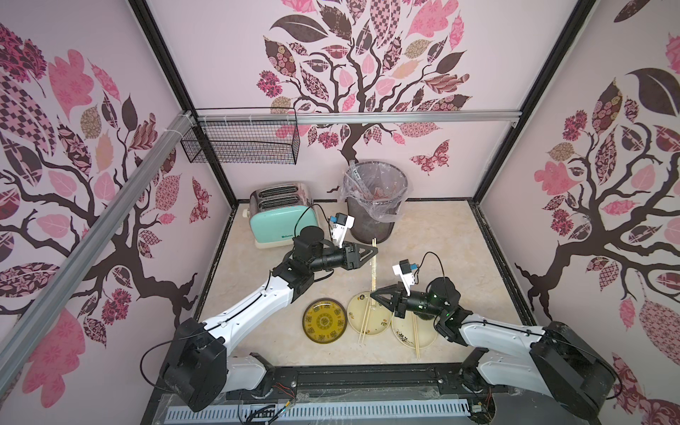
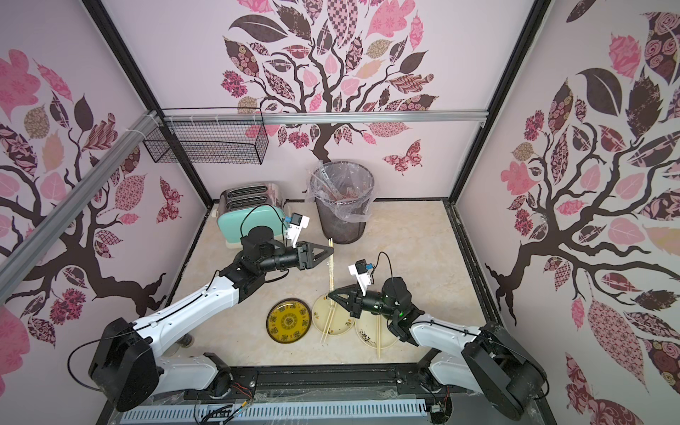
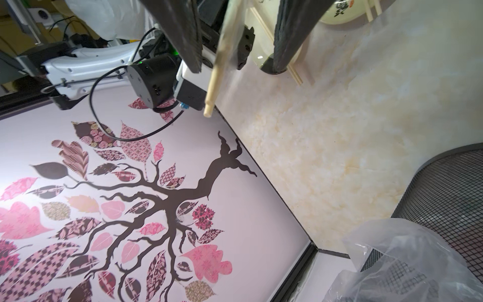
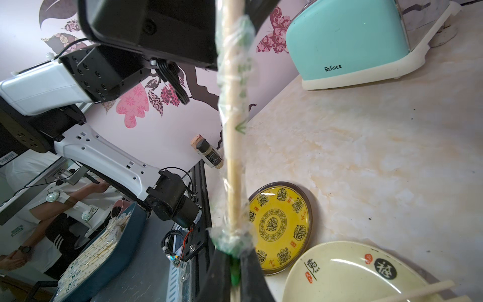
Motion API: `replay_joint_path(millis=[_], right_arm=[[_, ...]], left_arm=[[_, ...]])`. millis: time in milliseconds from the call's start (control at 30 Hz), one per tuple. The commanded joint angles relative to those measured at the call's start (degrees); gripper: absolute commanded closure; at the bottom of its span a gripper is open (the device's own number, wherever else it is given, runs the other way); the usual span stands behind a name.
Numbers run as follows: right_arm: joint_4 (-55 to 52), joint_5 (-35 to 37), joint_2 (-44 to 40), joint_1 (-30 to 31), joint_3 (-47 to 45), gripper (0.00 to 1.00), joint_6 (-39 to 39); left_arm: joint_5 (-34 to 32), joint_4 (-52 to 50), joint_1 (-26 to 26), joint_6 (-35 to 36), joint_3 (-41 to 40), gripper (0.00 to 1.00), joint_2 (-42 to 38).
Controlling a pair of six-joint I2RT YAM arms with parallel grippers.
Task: Remove the packaging of disposable chopsticks
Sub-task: Remove the packet bag from the disposable chopsticks.
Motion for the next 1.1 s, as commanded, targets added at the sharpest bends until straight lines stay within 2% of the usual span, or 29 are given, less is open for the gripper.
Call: replay_joint_path(millis=[0,100,200,733,1067], right_arm=[[1.05,-0.20,-0.90,-0.17,1.70,1.00,-0.52],[0.82,0.02,-1.19,-0.13,1.58,1.00,-0.67],[0.56,0.59,-1.47,-0.17,1.42,1.00,-0.81],[0.00,2.33,-3.14,-0.13,0.71,1.00,-1.33],[0.02,3.07,-3.15,-0.15,0.62,1.00,-1.31]], left_arm=[[1.56,0.41,0.16,1.24,1.88,0.69,1.15],[2.82,1.18,0.14,0.61,1.15,0.85,1.67],[3.13,2.14,0.16,0.00,-0.36,0.91,1.25],[0.89,4.01,-6.36,-2.56,-10.37,0.87,-1.50],[0.03,4.63,-7.88,-4.55,-15.48,0.86,-3.38]])
